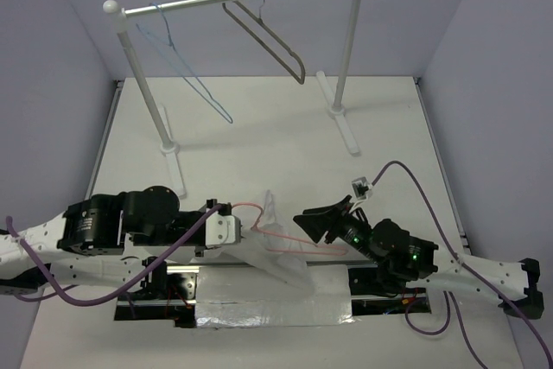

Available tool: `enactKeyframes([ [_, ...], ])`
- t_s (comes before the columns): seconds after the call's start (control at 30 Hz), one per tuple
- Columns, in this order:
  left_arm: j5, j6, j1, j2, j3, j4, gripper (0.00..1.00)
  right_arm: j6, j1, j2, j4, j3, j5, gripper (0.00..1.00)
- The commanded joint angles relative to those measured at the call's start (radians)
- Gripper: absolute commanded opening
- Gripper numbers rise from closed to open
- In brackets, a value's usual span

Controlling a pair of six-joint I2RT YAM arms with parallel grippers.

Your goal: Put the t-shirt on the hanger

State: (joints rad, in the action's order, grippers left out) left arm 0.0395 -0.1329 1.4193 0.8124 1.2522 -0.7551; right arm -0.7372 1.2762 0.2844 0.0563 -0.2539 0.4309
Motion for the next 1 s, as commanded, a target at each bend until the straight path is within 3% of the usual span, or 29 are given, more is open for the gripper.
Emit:
enactKeyframes([
  [0.0, -0.018, -0.024, 0.004, 0.013, 0.016, 0.086, 0.0, -0.056, -0.001, 0.036, 0.063, 0.005, -0.061, 0.63],
  [0.53, -0.006, -0.034, 0.004, 0.054, 0.016, 0.114, 0.0, -0.03, -0.001, 0.225, 0.303, 0.102, -0.211, 0.53],
  [0.63, 0.013, -0.036, 0.004, 0.056, 0.013, 0.115, 0.0, -0.031, 0.0, 0.225, 0.316, 0.122, -0.213, 0.38],
  [0.73, 0.029, -0.037, 0.004, 0.039, 0.003, 0.131, 0.0, -0.033, -0.001, 0.225, 0.317, 0.128, -0.21, 0.16],
  [0.77, 0.037, -0.037, 0.004, 0.033, 0.001, 0.141, 0.0, -0.033, 0.0, 0.216, 0.304, 0.128, -0.202, 0.0],
  [0.9, 0.121, -0.016, 0.004, 0.025, 0.015, 0.125, 0.0, -0.062, -0.001, 0.122, 0.18, 0.131, -0.056, 0.0],
  [0.97, 0.166, -0.002, 0.004, 0.018, 0.023, 0.1, 0.0, -0.102, -0.001, 0.02, -0.012, 0.111, 0.044, 0.0],
])
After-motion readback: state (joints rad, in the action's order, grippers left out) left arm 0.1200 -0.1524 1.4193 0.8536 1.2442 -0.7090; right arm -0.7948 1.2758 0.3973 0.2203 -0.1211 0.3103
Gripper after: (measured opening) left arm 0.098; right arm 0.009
